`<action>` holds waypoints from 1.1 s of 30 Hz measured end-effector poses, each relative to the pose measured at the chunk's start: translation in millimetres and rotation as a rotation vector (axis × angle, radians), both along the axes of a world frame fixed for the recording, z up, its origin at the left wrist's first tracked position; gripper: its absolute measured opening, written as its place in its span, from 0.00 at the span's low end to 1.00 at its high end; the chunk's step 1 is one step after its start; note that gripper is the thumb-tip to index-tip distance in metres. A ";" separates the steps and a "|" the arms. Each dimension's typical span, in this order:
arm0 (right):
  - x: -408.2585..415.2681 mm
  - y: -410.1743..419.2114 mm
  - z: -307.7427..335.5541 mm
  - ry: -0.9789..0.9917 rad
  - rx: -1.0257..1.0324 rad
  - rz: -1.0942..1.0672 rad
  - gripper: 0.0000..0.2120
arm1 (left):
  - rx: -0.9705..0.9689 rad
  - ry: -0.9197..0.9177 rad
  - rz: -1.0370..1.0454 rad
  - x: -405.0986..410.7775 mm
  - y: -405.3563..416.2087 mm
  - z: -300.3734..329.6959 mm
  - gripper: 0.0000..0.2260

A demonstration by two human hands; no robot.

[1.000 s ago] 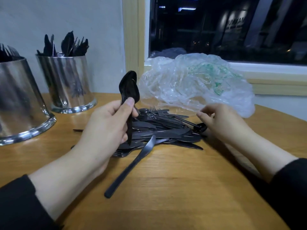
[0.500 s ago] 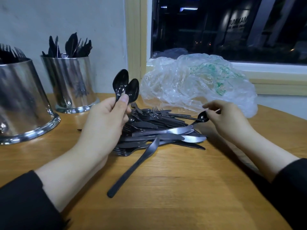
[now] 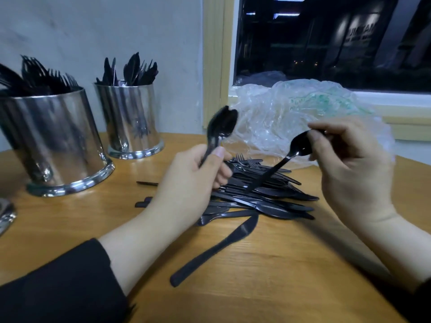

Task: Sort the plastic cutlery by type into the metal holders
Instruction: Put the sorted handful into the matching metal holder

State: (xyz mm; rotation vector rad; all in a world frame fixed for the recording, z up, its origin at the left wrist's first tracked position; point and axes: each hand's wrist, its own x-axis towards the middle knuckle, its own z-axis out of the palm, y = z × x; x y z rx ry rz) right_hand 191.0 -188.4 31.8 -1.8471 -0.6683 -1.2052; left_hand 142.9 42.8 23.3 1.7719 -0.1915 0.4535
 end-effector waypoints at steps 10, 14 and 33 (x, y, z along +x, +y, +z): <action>-1.1 41.3 -15.6 0.229 0.100 0.211 0.05 | 0.175 0.071 -0.163 -7.0 -2.8 -0.6 0.12; 12.0 49.5 -21.9 0.268 -0.132 0.105 0.05 | -0.213 0.066 0.036 6.1 22.3 12.2 0.15; 53.5 132.1 -18.9 0.411 -0.907 -0.035 0.19 | -0.186 0.156 0.300 30.0 72.7 2.1 0.16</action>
